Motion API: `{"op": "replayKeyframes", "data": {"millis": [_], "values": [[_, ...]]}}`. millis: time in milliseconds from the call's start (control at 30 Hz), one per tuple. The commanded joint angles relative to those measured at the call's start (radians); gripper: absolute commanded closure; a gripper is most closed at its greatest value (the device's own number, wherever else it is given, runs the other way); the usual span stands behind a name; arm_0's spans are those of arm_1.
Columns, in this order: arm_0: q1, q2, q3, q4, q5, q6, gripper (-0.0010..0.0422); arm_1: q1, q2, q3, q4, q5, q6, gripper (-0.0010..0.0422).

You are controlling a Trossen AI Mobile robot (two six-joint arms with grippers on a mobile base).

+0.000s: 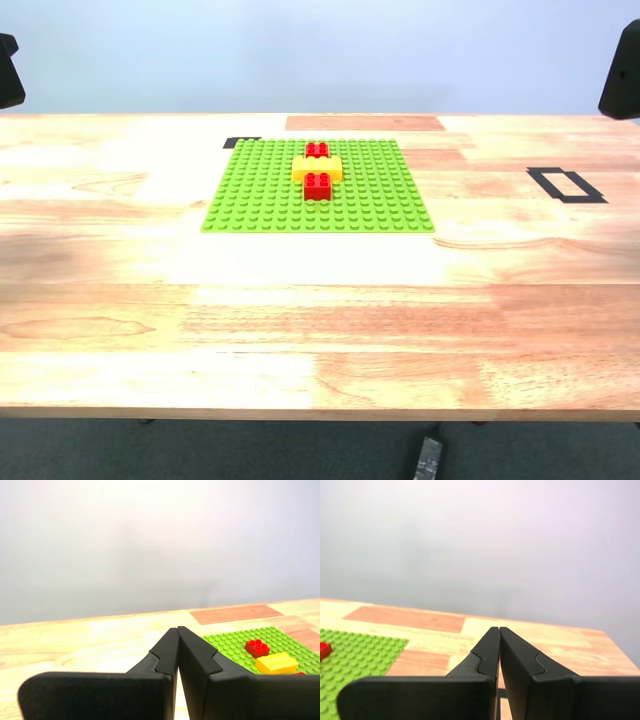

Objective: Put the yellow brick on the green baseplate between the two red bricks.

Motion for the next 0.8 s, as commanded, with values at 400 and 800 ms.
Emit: {"op": "replayKeyframes", "data": {"millis": [400,800], "values": [[0.000,0.040,-0.003,0.004,-0.004,-0.002,0.0413,-0.138,0.074,0.001,0.120,-0.102,-0.082,0.0413],[0.000,0.040,-0.003,0.004,-0.009,0.002,0.0413,-0.446,0.076,0.001,0.144,-0.344,0.050,0.0413]]}}
